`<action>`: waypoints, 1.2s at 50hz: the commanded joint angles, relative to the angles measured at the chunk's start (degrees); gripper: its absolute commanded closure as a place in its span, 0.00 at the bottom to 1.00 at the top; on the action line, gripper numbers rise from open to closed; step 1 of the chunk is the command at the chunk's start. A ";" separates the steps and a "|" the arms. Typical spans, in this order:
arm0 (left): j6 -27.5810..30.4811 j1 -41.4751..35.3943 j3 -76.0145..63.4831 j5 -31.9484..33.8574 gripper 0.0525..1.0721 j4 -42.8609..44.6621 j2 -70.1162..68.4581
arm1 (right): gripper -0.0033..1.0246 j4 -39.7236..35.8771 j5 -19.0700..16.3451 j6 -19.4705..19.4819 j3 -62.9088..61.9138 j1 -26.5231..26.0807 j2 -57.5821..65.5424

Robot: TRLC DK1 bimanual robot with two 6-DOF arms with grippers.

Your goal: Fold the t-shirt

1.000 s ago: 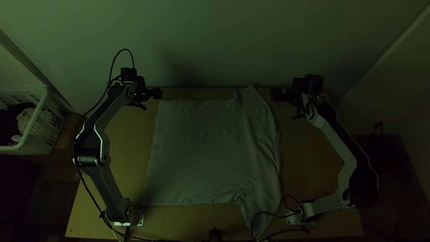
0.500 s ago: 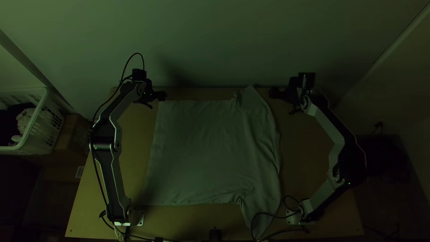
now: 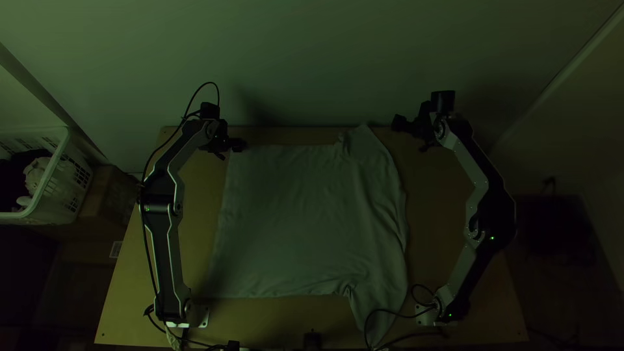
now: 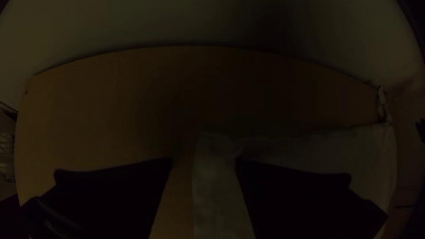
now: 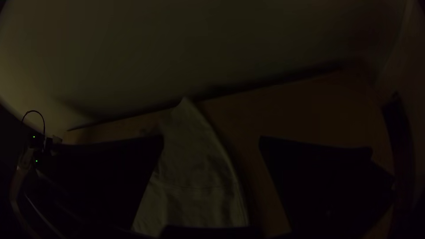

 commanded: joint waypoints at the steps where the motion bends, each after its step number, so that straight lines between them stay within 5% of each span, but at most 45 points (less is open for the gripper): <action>1: 1.12 -0.18 1.29 -0.09 0.80 -0.39 1.37 | 0.06 -3.01 -0.14 1.99 4.45 0.14 3.50; 4: 0.77 -0.18 1.38 0.00 0.98 0.32 1.37 | 0.09 -4.33 -0.14 1.99 5.85 0.41 4.82; 22: -0.73 0.00 2.26 0.44 0.97 1.72 0.58 | 0.19 -13.21 -0.14 1.29 17.02 1.55 16.16; 29: -1.25 0.09 2.26 0.44 0.97 1.64 0.40 | 0.45 -13.29 -0.14 1.11 19.65 1.90 19.32; 60: -1.60 0.79 2.17 1.85 0.97 1.02 -1.00 | 0.47 -16.28 2.94 -0.03 25.10 4.10 26.97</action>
